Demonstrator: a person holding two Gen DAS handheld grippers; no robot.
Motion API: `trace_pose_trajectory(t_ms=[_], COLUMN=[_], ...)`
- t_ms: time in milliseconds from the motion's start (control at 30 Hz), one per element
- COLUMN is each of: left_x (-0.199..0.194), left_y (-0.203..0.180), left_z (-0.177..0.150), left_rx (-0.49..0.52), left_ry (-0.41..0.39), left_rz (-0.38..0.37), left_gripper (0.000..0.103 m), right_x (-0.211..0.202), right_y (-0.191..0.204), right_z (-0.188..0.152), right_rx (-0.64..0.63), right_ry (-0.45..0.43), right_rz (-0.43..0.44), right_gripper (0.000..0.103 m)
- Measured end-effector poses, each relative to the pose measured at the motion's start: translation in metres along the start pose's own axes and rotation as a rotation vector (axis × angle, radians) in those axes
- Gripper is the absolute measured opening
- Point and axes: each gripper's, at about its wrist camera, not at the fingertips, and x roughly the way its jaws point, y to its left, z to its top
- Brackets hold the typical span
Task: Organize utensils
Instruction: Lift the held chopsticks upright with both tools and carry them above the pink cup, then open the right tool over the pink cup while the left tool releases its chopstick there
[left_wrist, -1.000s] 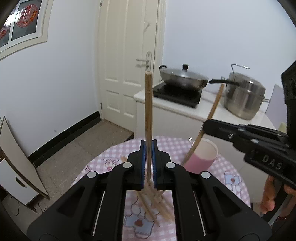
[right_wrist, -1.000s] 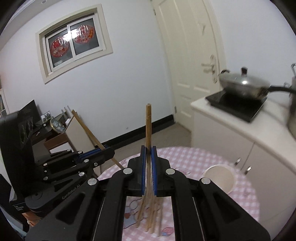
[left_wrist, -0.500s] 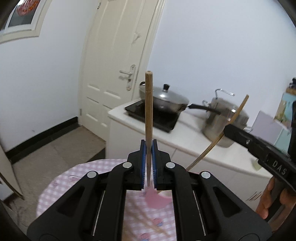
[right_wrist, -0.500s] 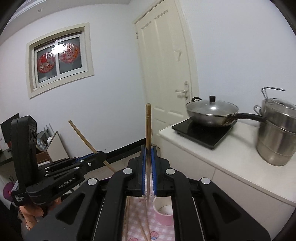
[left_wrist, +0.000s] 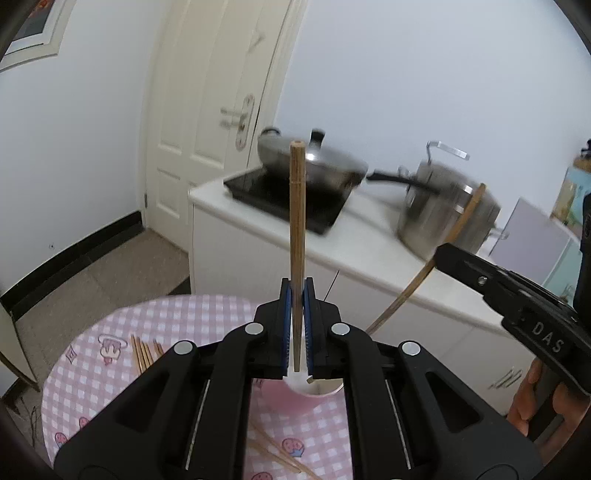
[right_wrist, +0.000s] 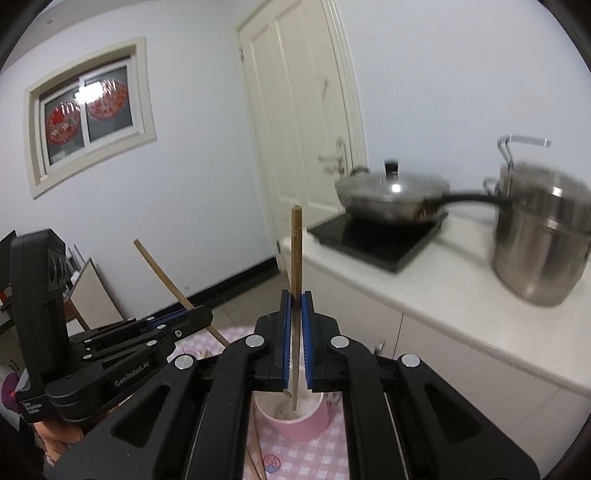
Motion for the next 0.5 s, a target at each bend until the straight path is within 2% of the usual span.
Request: trace_pose_trajectory(t_ms=[200, 500], left_x=[0.024, 0.040], left_y=[0.004, 0.009], left_z=[-0.017, -0.023], left_rx=[0.015, 0.006], left_ry=[0.071, 0.132], left_rz=[0.026, 0.015], left_gripper=[0.007, 0.007], right_x=[0.020, 0.028], right_y=[-0.014, -0.019], right_z=[-0.015, -0.021], right_rx=[0.037, 0.071], right_ry=[0.061, 0.104], right_rz=[0.000, 0.022], right_gripper=[0.004, 0.004])
